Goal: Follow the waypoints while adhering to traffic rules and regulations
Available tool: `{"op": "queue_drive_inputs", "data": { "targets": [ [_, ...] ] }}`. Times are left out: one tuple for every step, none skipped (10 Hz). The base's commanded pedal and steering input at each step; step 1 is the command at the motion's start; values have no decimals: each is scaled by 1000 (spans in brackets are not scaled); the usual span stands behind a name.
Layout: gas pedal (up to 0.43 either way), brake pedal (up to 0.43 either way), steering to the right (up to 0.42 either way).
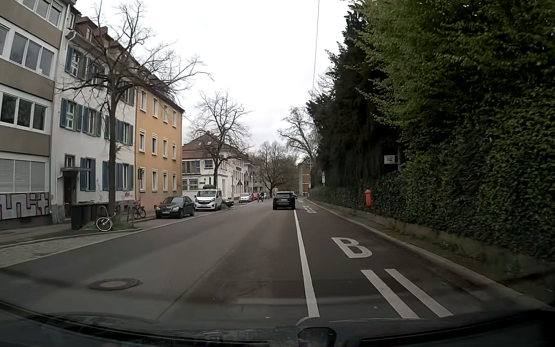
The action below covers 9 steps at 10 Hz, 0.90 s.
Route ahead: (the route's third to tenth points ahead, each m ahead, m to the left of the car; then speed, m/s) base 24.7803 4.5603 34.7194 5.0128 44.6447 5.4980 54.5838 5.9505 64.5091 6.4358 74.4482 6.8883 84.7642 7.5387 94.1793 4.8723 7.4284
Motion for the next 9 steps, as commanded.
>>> {"op": "queue_drive_inputs", "data": {
  "targets": [
    [39,0,3],
    [39,0,3],
    [39,0,3],
    [39,0,3],
    [39,0,3],
    [39,0,3],
    [39,0,3],
    [39,0,3],
    [39,0,1]
  ]
}}
